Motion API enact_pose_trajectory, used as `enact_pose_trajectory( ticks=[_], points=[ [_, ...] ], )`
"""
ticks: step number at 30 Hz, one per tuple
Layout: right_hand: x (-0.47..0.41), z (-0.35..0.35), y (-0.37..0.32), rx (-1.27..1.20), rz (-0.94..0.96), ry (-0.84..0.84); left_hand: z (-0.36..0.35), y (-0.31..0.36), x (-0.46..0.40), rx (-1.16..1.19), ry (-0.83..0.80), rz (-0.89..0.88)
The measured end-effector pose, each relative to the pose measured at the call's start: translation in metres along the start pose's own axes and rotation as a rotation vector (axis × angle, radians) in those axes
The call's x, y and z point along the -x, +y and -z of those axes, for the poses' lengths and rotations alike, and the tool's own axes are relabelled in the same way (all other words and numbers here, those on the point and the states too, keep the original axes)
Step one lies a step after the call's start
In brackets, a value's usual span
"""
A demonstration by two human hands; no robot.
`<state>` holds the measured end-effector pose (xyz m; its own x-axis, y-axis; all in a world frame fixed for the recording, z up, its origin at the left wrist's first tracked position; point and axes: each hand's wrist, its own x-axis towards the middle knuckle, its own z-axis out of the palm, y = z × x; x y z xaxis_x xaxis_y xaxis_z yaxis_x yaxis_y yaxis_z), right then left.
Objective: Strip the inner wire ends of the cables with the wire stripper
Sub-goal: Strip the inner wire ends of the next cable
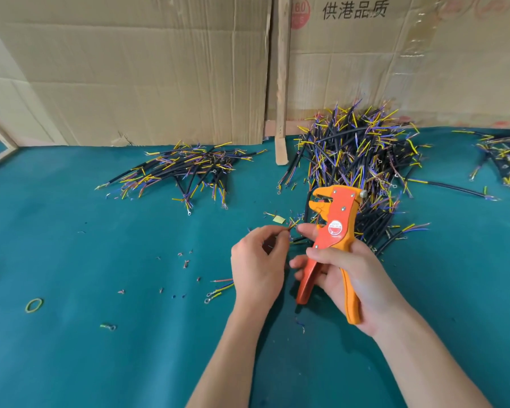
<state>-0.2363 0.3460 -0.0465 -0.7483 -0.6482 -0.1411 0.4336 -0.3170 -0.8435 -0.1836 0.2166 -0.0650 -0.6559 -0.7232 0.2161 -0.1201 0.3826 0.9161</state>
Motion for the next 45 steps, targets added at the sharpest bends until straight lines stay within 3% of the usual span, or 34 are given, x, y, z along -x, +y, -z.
enact_pose_trajectory(
  ticks=[15,28,33,45],
  points=[
    [0.001,0.01,-0.007,-0.004,0.1,-0.06,0.007,-0.002,-0.001,0.165,-0.101,0.013],
    [0.003,0.005,-0.007,0.028,0.0,-0.09,0.016,-0.008,-0.006,0.28,-0.268,0.021],
    [0.002,0.005,-0.007,-0.039,-0.021,-0.059,0.021,-0.01,-0.008,0.403,-0.285,0.06],
    [0.005,-0.014,0.008,-0.12,-0.159,-0.161,0.029,-0.007,-0.007,0.606,-0.314,0.059]
  ],
)
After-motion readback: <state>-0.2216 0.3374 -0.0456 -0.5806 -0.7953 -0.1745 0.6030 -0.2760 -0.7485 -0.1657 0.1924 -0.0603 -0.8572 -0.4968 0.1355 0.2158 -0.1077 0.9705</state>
